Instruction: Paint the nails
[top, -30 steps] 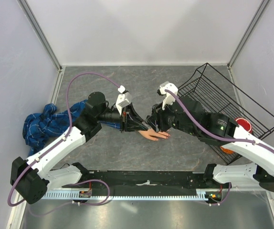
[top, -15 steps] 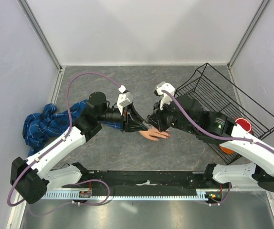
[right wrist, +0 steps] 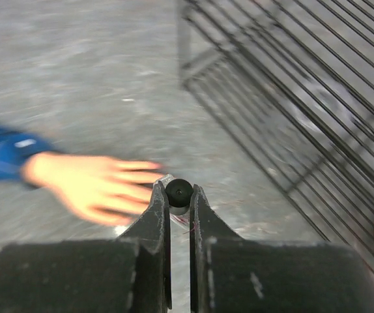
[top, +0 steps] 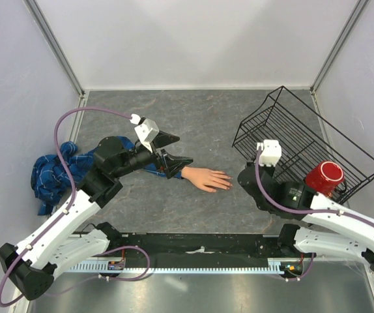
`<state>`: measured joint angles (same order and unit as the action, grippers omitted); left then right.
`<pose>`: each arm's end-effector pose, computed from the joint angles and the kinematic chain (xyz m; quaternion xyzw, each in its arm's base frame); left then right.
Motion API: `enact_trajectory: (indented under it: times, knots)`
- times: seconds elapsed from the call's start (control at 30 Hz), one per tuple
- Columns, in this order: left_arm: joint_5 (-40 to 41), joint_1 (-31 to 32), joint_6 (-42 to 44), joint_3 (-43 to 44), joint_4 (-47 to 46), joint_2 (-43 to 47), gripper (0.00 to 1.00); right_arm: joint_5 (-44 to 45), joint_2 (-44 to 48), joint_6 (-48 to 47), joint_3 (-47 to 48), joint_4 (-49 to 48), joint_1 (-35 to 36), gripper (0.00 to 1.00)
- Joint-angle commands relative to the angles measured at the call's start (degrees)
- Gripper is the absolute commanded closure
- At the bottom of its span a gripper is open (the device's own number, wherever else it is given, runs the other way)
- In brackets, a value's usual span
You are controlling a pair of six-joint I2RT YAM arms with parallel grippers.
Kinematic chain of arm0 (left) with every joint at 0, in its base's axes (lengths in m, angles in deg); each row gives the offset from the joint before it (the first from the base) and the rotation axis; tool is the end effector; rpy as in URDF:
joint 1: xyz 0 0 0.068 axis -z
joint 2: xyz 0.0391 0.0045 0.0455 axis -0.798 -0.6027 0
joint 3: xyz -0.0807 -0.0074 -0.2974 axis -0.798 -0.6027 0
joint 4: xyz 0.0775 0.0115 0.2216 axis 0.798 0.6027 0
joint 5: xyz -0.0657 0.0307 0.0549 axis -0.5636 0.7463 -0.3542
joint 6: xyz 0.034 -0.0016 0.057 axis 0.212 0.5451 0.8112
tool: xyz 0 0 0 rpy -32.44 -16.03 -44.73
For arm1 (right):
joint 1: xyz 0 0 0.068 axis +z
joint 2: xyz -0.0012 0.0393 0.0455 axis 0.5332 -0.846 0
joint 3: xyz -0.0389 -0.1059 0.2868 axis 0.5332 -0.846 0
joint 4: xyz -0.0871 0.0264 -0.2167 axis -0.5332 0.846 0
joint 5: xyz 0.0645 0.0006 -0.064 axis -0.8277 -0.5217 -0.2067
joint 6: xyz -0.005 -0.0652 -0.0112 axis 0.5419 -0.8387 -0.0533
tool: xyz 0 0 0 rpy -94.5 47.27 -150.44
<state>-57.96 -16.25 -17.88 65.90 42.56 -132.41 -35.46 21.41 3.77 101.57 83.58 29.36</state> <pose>0.1197 -0.1202 0.4030 0.3321 0.6139 -0.4250 0.5764 0.0979 0.0944 0.3491 0.0266 0.8331 0.0513 0.5500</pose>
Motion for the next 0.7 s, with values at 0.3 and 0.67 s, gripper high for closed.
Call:
enact_trajectory:
  times: [0.3,0.67]
  knots:
    - [3.6,-0.3,1.8,-0.1,-1.3,-1.1,0.05,12.1,0.1,21.8,-14.6,-3.0,-0.8,1.00]
    - [3.5,-0.3,1.7,0.0,-1.3,-1.8,0.05,6.7,-3.8,30.3,-20.1,-2.8,-2.7,1.00]
